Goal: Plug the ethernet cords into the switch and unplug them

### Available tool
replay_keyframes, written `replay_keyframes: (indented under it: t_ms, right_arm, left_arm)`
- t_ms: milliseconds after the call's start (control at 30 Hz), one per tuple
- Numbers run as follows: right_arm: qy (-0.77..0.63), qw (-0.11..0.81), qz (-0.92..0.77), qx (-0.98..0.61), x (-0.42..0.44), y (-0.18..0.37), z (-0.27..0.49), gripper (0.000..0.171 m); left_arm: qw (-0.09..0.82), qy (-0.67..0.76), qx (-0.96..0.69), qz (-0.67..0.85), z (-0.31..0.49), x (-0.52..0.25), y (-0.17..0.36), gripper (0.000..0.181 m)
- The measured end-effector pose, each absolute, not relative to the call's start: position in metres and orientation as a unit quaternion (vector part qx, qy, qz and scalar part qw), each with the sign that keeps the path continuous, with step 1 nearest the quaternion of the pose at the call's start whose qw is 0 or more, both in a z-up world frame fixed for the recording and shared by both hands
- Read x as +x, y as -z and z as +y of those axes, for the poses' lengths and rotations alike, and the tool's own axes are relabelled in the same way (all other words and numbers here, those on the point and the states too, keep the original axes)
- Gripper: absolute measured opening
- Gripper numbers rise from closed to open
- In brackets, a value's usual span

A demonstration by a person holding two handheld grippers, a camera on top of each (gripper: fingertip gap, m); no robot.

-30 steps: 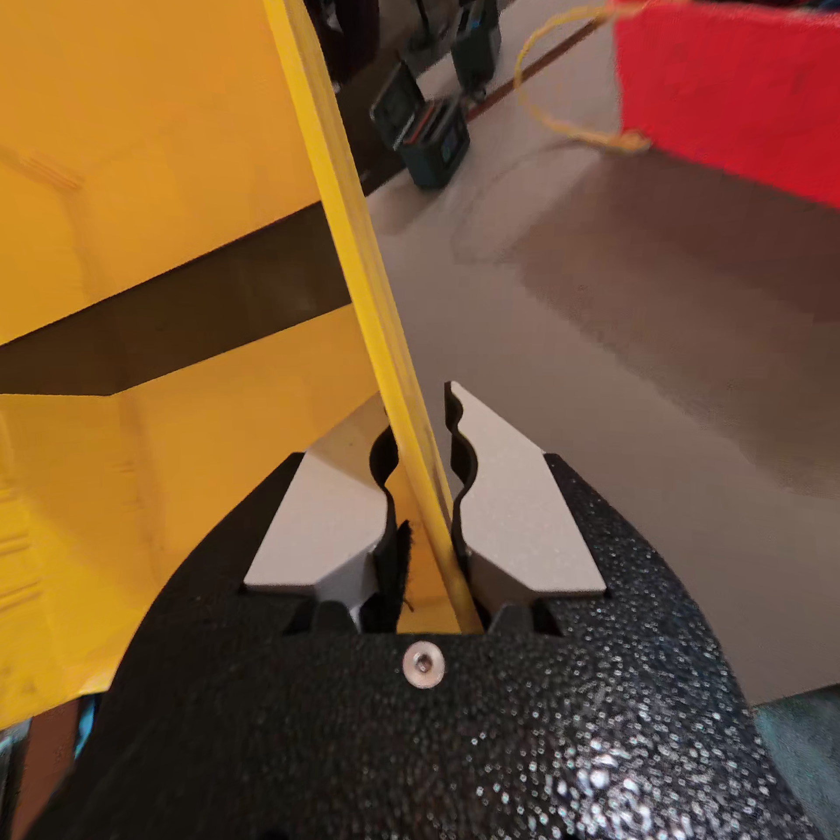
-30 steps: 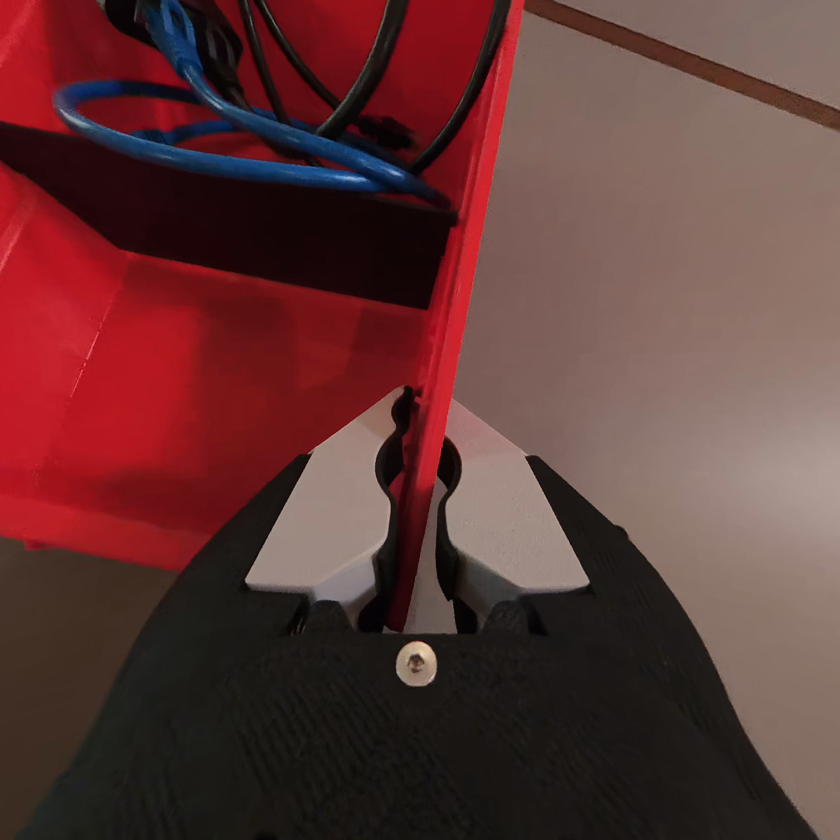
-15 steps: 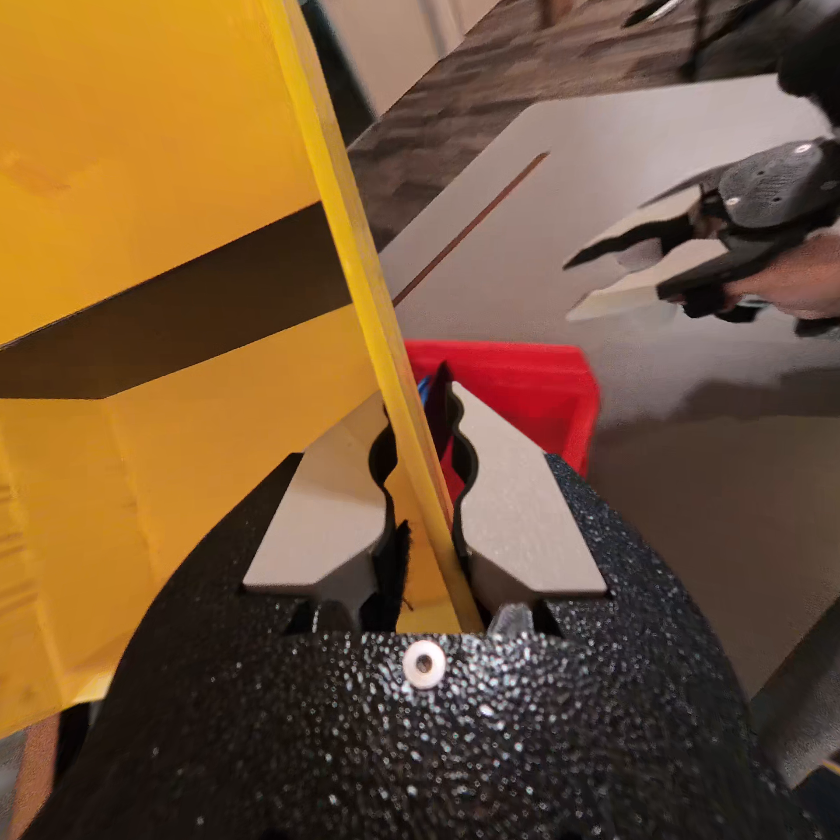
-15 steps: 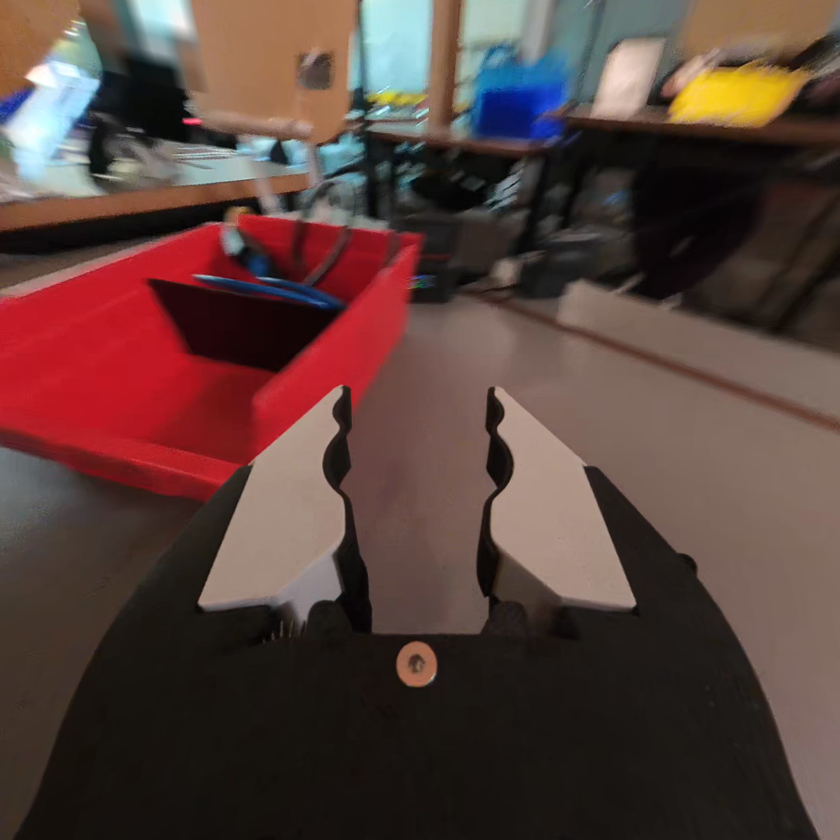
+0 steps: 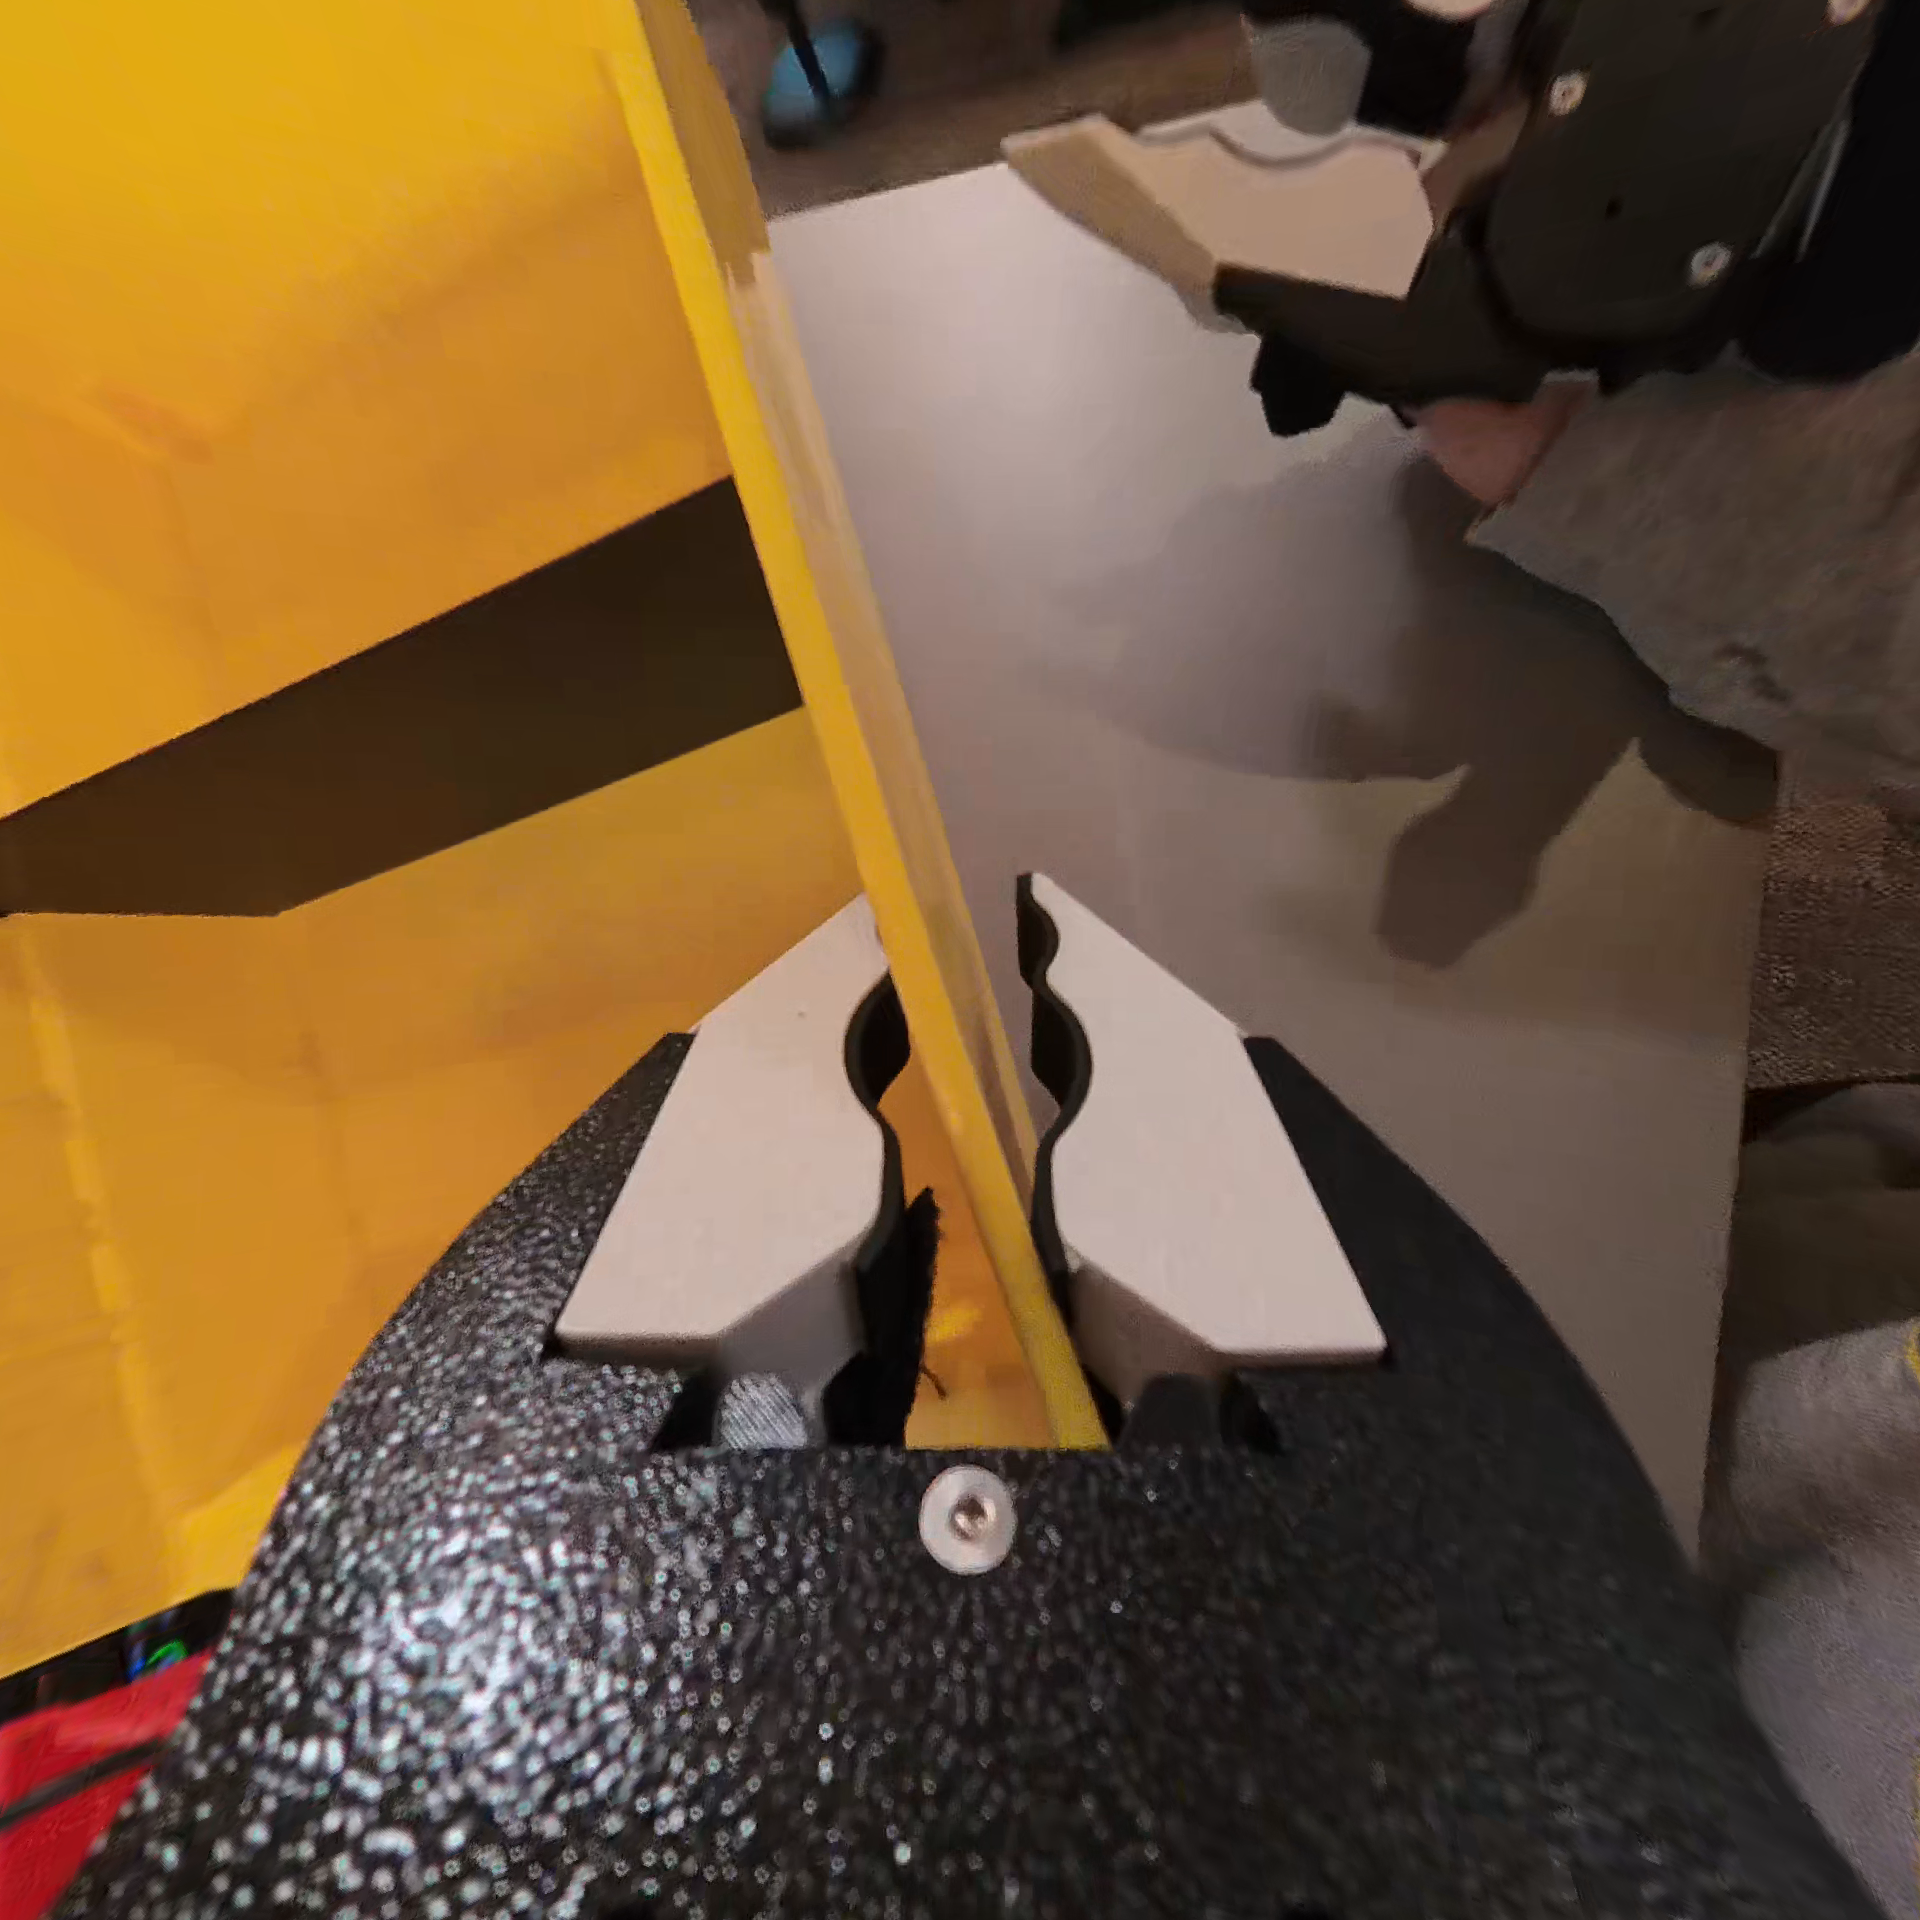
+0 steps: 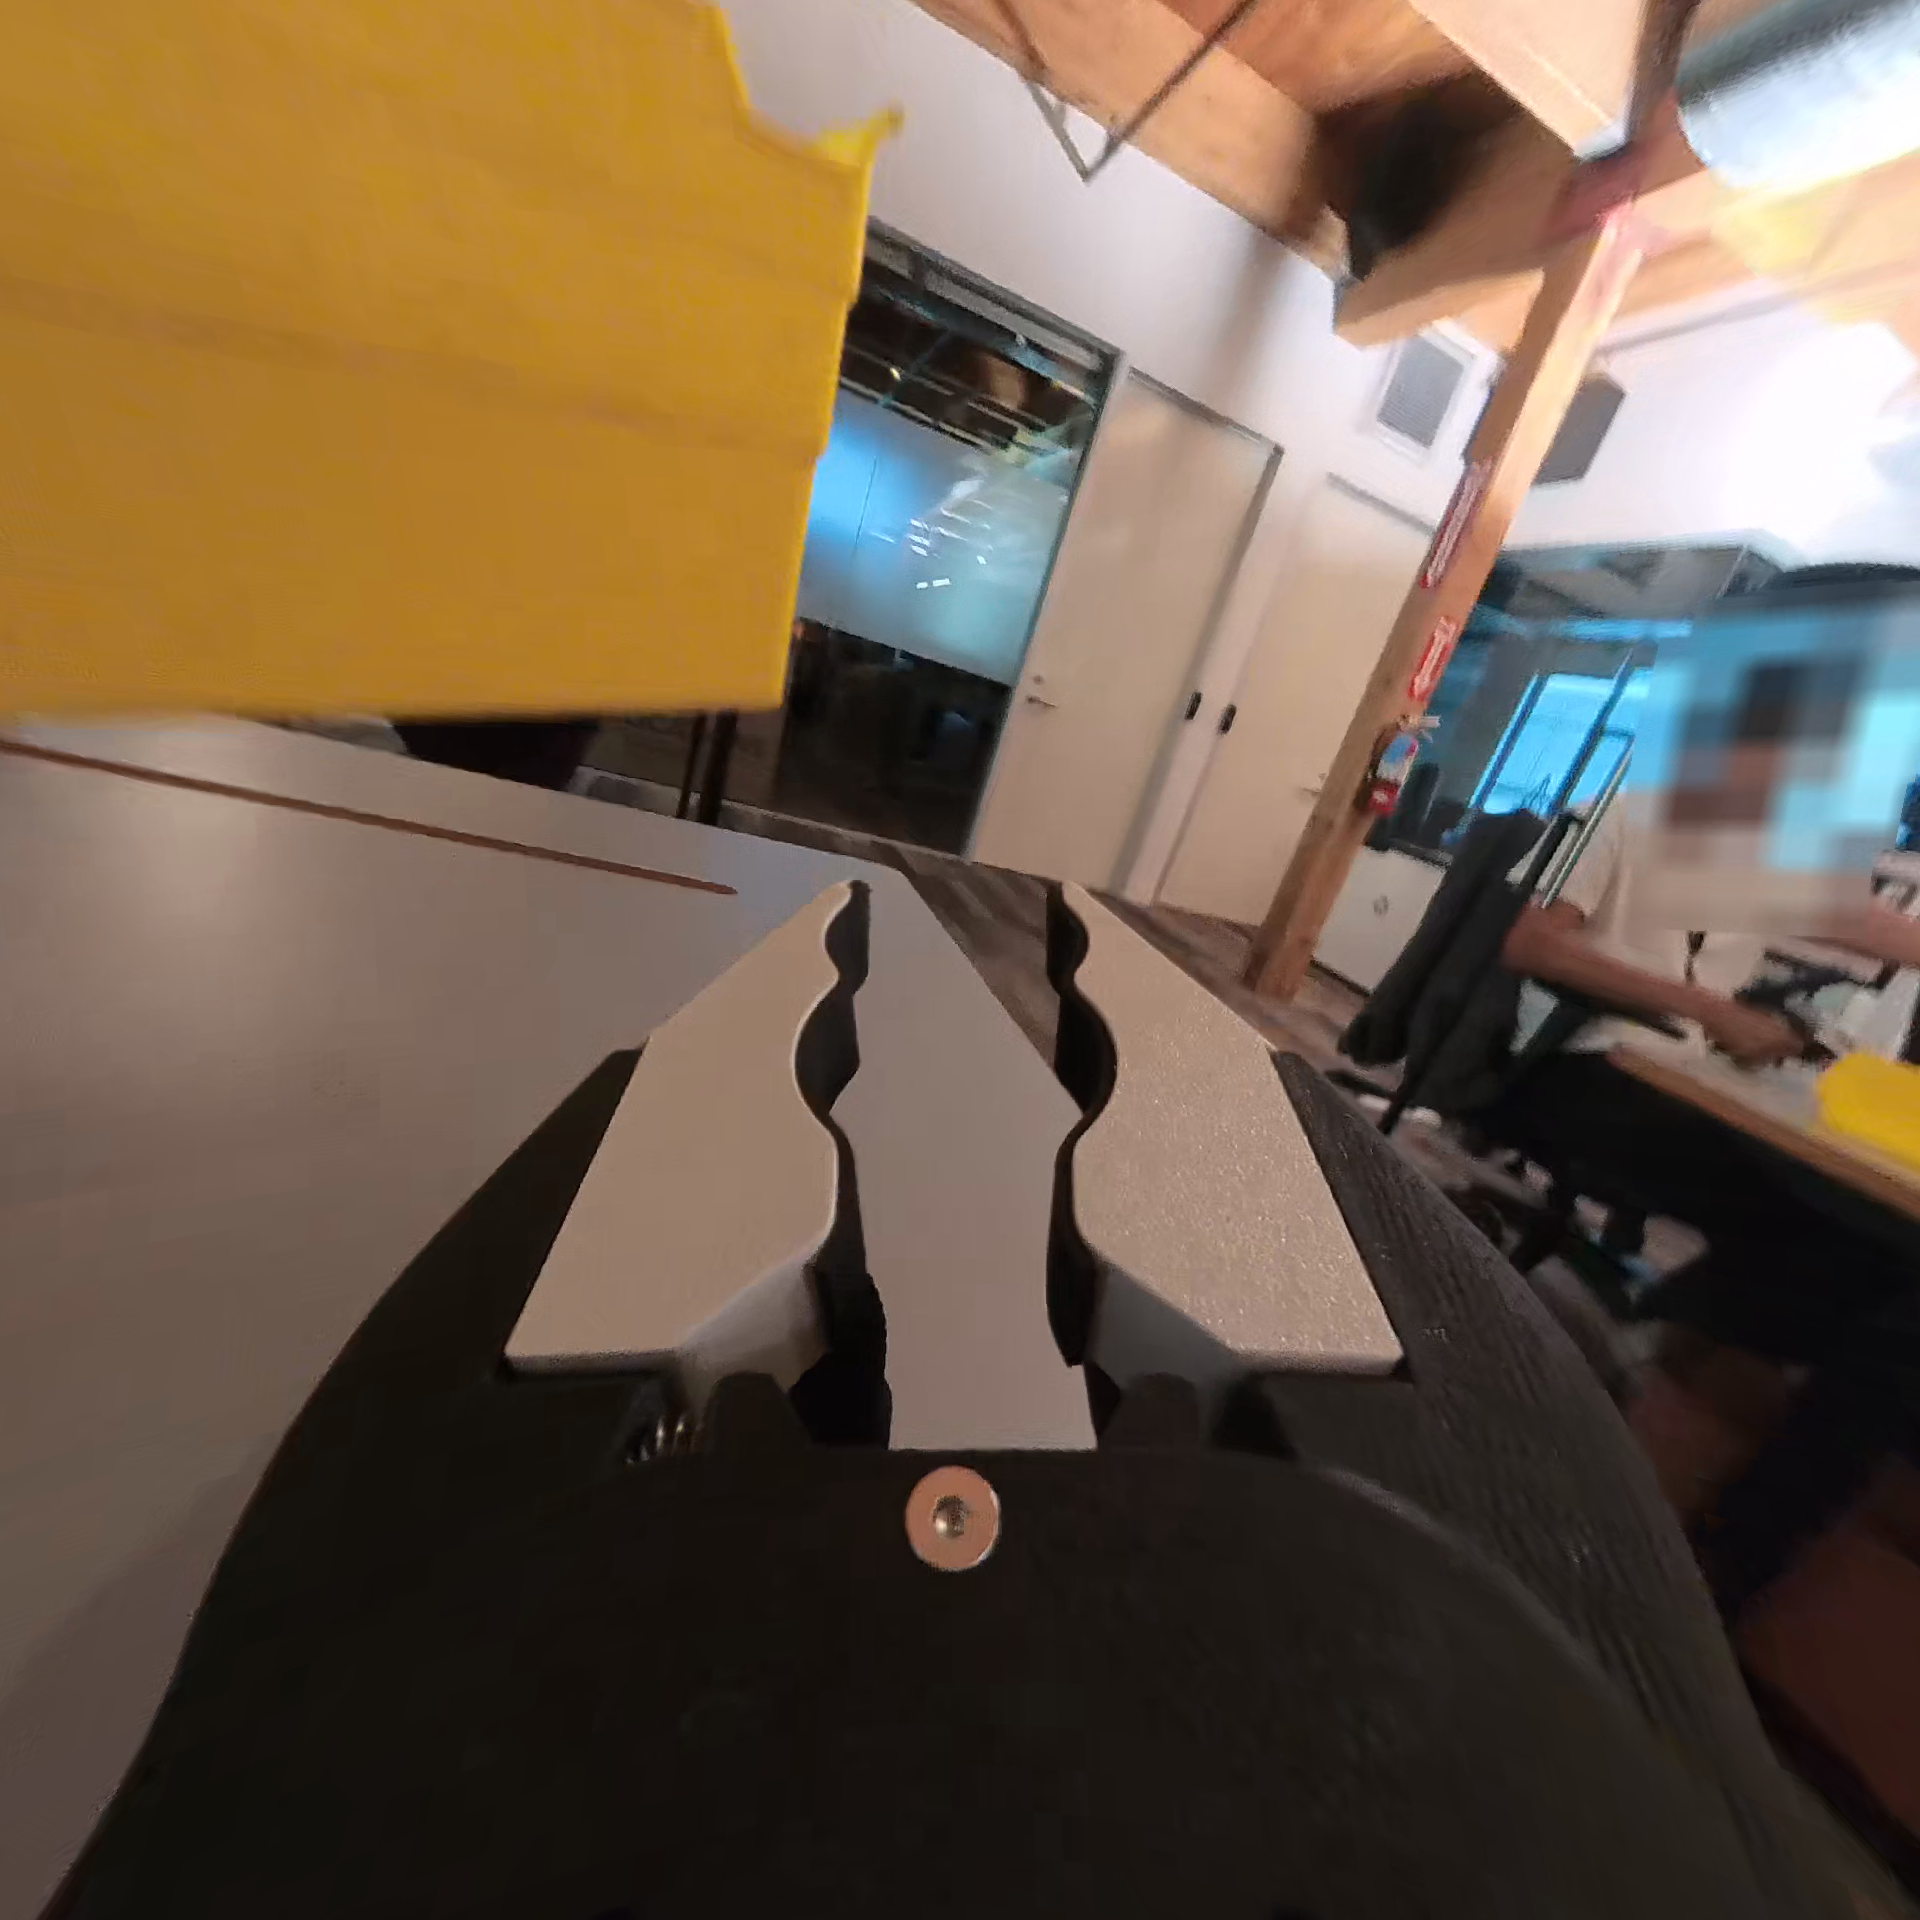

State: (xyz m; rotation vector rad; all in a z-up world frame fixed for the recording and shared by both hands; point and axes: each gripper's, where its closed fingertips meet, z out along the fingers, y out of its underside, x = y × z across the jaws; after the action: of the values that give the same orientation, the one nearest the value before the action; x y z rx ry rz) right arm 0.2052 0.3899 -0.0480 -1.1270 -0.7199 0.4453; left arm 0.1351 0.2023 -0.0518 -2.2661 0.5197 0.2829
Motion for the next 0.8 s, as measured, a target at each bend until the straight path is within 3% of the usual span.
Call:
replay_keyframes:
  t_ms: [33, 200, 533, 600, 800]
  right_arm:
    - [-0.217, 0.755, -0.323, -0.527, 0.206, 0.050, 0.393, 0.033]
    - [-0.240, 0.743, -0.317, -0.539, 0.201, 0.053, 0.396, 0.044]
    - [-0.226, 0.738, -0.349, -0.531, 0.192, 0.058, 0.390, 0.044]
    - [-0.226, 0.736, -0.353, -0.531, 0.192, 0.060, 0.388, 0.044]
    - [-0.245, 0.732, -0.375, -0.514, 0.185, 0.059, 0.376, 0.046]
  left_arm:
    - [0.385, -0.105, -0.893, 0.207, 0.211, 0.137, 0.062, 0.016]
    - [0.354, -0.095, -0.910, 0.194, 0.251, 0.124, 0.111, 0.017]
    - [0.350, -0.061, -0.923, 0.151, 0.281, 0.114, 0.153, 0.028]
    - [0.377, -0.070, -0.912, 0.146, 0.286, 0.112, 0.146, 0.042]
    - [0.469, -0.114, -0.857, 0.183, 0.244, 0.124, 0.083, 0.106]
